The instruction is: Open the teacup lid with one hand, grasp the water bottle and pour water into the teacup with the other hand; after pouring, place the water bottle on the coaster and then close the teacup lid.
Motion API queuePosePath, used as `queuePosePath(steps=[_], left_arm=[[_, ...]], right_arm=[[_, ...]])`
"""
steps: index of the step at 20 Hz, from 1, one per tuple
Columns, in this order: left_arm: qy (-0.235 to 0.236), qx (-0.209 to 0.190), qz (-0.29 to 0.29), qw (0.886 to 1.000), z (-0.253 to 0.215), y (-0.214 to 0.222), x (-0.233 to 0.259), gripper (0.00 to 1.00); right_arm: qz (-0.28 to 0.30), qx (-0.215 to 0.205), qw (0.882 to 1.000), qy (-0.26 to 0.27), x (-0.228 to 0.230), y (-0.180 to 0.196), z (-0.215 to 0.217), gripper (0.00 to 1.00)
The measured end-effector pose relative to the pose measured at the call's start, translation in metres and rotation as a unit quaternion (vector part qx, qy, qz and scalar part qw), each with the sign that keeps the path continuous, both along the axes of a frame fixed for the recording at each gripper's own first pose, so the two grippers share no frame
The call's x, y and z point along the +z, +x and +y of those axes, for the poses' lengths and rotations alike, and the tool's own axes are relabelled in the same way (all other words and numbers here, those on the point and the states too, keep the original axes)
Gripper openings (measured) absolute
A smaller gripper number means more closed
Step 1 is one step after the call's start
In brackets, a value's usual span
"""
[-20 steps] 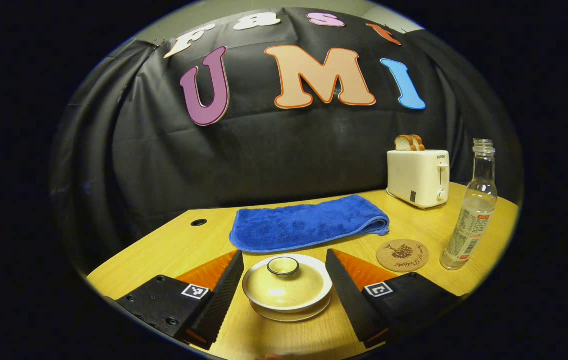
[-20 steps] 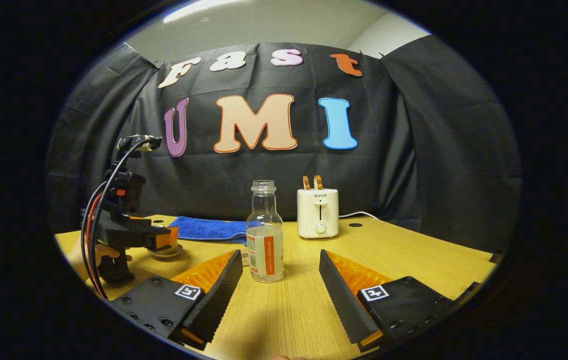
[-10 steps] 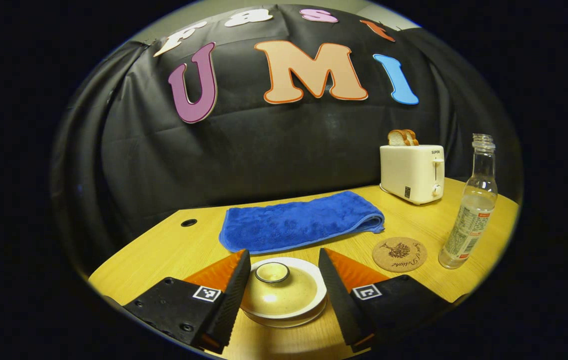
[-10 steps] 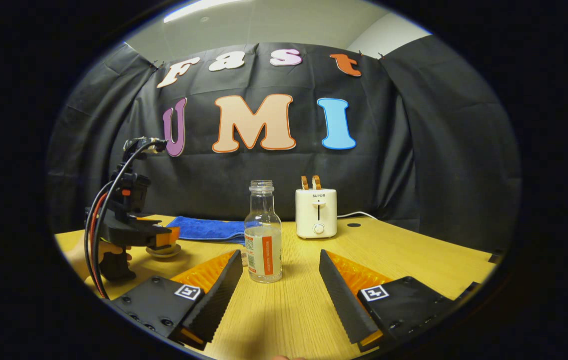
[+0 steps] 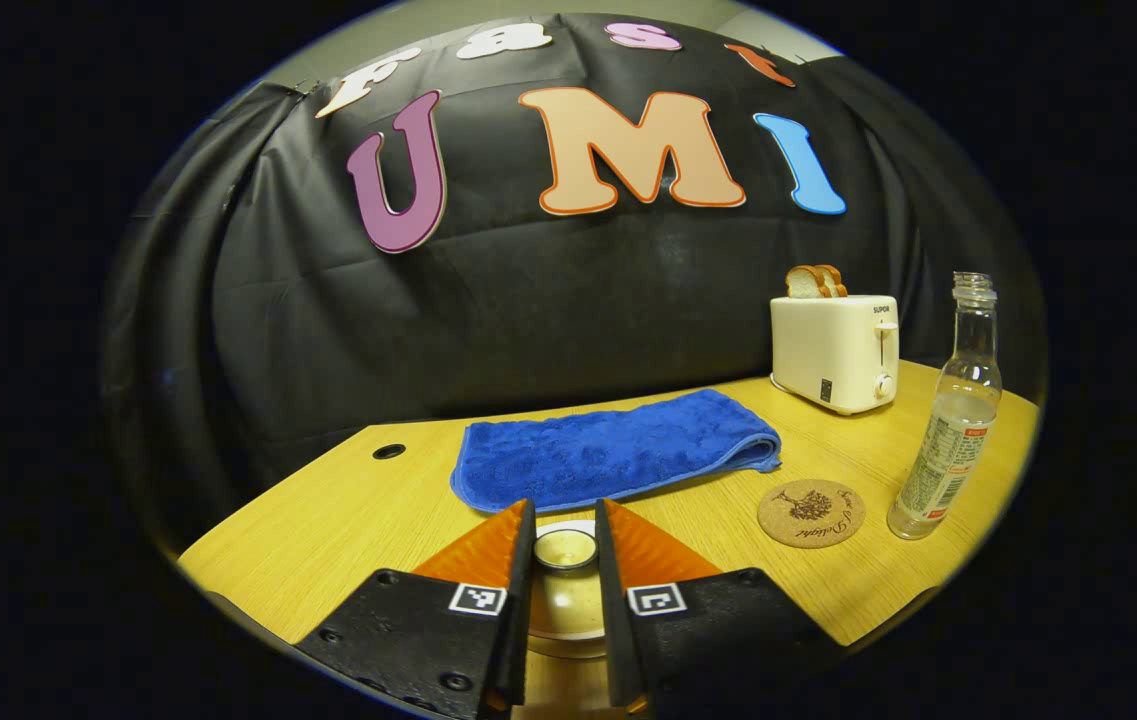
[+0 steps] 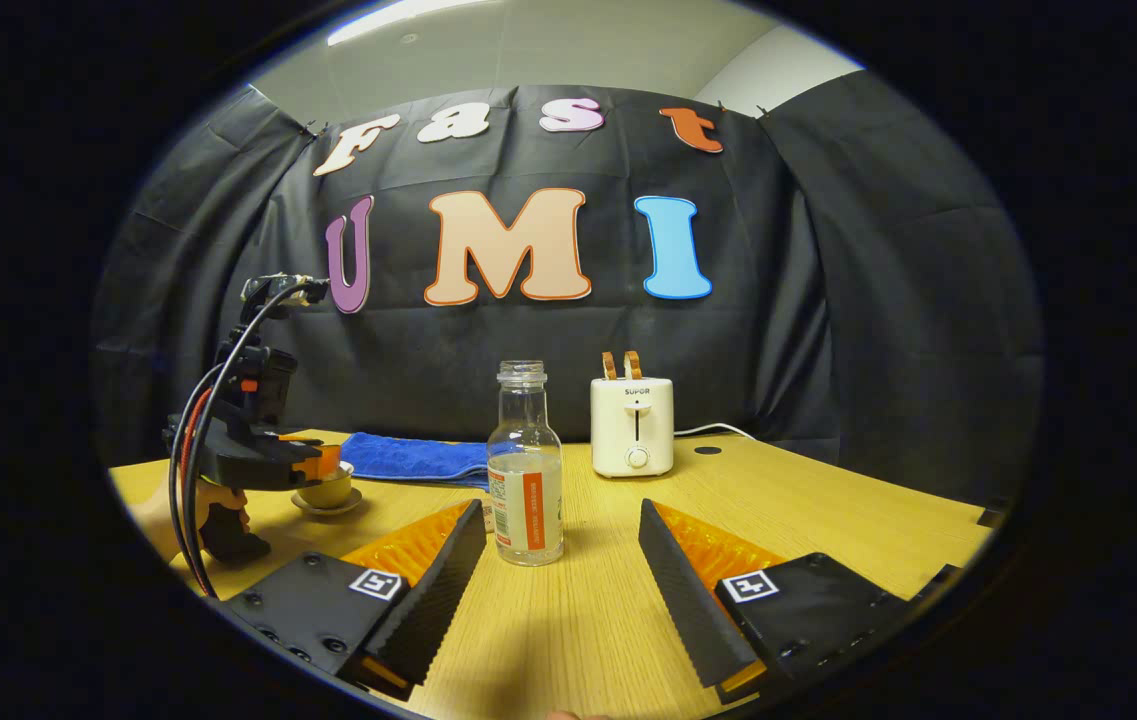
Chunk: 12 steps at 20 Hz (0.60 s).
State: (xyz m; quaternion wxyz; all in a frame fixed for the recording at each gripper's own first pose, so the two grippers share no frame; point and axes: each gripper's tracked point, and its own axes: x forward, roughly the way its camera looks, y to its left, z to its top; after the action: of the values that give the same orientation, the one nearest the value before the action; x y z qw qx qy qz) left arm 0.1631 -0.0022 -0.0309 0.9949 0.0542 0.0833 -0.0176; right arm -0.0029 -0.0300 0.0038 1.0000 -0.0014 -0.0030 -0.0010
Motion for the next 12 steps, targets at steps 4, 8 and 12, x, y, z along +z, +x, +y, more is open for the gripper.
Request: queuePosePath(steps=[4,8,12], left_arm=[[0.002,-0.004,0.004,1.000,0.002,-0.002,-0.002,0.26],[-0.007,0.002,-0.034,0.999,0.004,-0.005,0.011,0.21],[-0.022,-0.004,-0.051,0.998,0.006,-0.009,0.015,0.21]], right_arm=[[0.000,-0.001,1.000,0.000,0.000,0.001,-0.002,0.96],[0.000,-0.003,1.000,0.000,0.000,0.002,-0.004,0.96],[-0.001,-0.003,1.000,0.000,0.000,0.002,-0.004,0.96]])
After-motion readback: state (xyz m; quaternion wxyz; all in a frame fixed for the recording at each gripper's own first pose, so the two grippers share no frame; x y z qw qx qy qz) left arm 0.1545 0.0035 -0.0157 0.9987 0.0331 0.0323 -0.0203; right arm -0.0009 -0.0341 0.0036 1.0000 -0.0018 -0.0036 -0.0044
